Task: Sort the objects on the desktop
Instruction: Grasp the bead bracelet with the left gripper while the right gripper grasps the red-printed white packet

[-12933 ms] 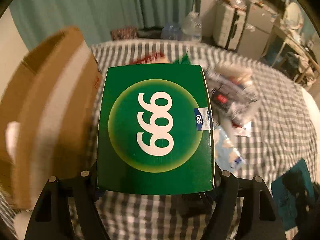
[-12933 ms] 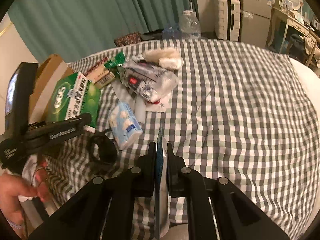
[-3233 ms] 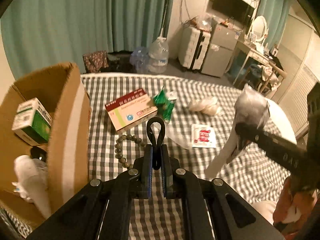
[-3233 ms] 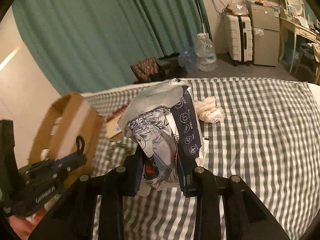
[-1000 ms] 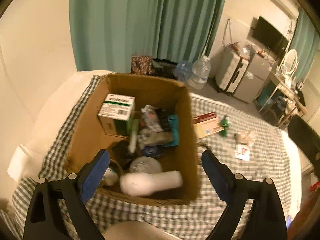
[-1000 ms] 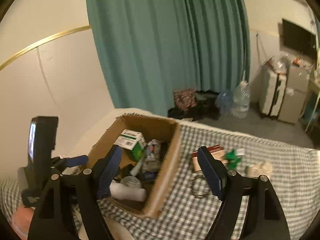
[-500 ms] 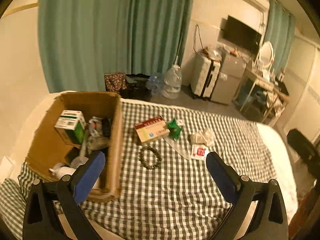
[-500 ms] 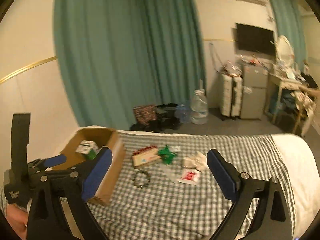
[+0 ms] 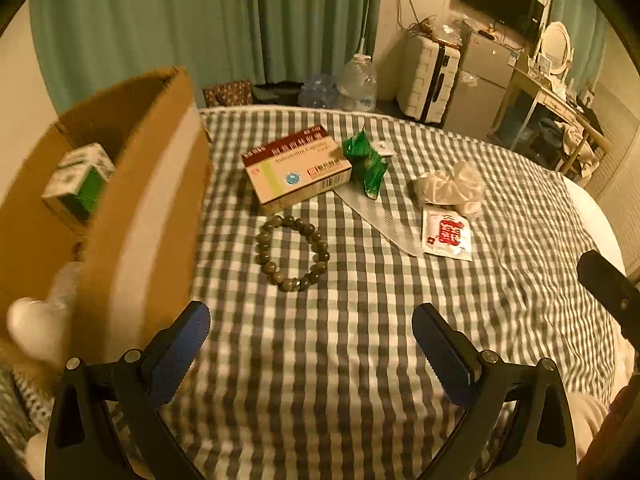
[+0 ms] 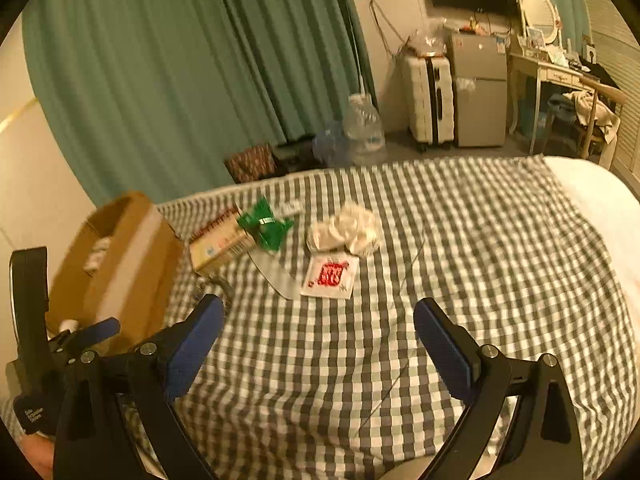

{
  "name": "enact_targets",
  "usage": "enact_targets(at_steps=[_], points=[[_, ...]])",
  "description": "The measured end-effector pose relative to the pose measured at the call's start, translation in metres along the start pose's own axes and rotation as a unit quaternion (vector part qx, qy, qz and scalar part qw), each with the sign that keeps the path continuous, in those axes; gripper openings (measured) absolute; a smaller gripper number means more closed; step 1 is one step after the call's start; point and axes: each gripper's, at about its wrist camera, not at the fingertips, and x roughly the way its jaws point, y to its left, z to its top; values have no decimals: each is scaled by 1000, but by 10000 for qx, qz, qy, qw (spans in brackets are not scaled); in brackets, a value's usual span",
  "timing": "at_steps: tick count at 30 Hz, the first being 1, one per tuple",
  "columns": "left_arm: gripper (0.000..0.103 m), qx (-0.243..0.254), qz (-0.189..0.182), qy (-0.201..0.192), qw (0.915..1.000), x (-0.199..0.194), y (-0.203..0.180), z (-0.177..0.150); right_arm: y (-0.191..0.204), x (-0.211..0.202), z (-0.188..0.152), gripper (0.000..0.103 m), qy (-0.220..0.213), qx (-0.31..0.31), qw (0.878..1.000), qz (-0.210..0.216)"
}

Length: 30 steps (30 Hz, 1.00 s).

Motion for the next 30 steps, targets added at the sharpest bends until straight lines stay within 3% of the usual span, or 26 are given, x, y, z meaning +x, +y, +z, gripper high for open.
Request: enact_targets(at_steps=[8,13,17,20,22,24,26,27,30], points=[[103,-332,231,340,9986,74,12,9,-3,75,4,96,521,44,9983,-240],[103,-137,449,541,9974,111,7,12,-5,128,16,96,785,-47,9952,-590],[103,-227,401,405,9981,118,10,15,-10,172,16,87,1156,39,9910,-678],[101,-150,370,296,9988,120,9,14,-5,184,14,87,1219,-121,9895,-771],[91,-227,210,331,9990,117,13,15,1,185,14,86,1169,-221,9910,-608],[53,-311,213,267,9989,109,19,15,6,187,12,81,1168,-343,9904,-654],[38,-386,96,270,9988,104,27,15,13,191,7,68,1211,-644,9859,-959],[32,-427,57,275,9987,102,30,14,14,191,6,66,1200,-712,9852,-999],[20,-496,-102,313,9982,93,36,13,12,185,4,47,1191,-640,9848,-1092]])
